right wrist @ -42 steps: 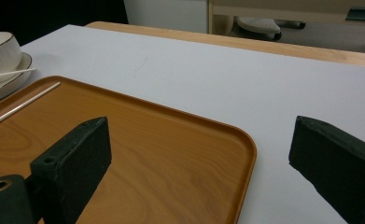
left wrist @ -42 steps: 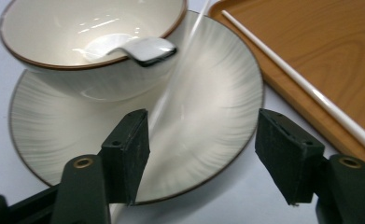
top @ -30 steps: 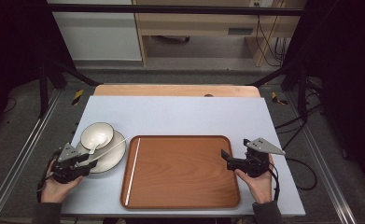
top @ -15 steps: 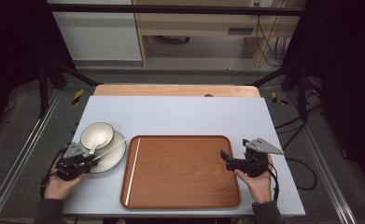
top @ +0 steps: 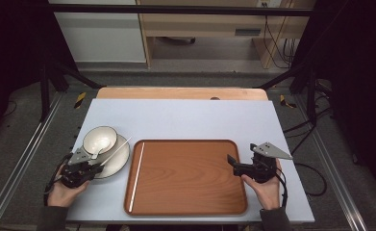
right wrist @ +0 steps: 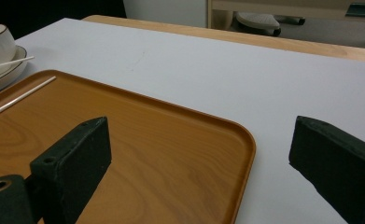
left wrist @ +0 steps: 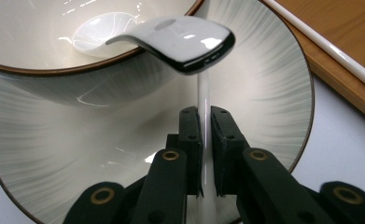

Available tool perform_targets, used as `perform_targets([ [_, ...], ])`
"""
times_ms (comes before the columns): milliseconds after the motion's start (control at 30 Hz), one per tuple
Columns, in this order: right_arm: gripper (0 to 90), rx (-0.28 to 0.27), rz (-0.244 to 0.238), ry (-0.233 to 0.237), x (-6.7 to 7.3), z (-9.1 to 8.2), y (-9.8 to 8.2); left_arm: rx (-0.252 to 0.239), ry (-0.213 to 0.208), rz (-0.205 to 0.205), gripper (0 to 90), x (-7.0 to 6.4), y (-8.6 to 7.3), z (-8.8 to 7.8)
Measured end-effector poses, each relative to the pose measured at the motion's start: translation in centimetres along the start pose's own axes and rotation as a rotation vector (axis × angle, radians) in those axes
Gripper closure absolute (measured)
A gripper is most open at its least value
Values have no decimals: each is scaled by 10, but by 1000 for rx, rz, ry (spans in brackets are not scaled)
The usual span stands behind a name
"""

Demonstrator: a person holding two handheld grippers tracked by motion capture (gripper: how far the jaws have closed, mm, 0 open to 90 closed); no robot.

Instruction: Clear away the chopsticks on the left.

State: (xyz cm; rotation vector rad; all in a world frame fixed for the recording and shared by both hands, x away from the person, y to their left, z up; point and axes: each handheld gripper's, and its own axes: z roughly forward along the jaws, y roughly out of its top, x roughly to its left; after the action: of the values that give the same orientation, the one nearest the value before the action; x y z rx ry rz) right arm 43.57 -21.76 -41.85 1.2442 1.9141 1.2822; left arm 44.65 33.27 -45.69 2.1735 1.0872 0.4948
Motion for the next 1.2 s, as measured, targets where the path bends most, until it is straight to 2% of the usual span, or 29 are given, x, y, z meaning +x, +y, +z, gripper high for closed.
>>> perform_targets([
  [233, 58, -4, 7, 3, -1, -1, 0, -18, 5, -26, 839, -4, 0, -3],
  [333, 58, -4, 9, 2, -1, -1, 0, -23, 2, -22, 840, -8, 2, -6],
  [467, 58, -2, 4, 2, -1, -1, 0, -37, 1, -23, 840, -15, 5, -9],
  [700, 58, -5, 7, -1, -2, -2, 0, -69, 10, -52, 841, -28, 9, -12],
  [867, 58, -7, 11, 0, -2, -3, 0, -80, 20, -50, 840, -38, 11, -13],
  [1200, 53, -9, 17, 1, -3, -3, -1, -141, 50, -111, 840, -58, 16, -17],
])
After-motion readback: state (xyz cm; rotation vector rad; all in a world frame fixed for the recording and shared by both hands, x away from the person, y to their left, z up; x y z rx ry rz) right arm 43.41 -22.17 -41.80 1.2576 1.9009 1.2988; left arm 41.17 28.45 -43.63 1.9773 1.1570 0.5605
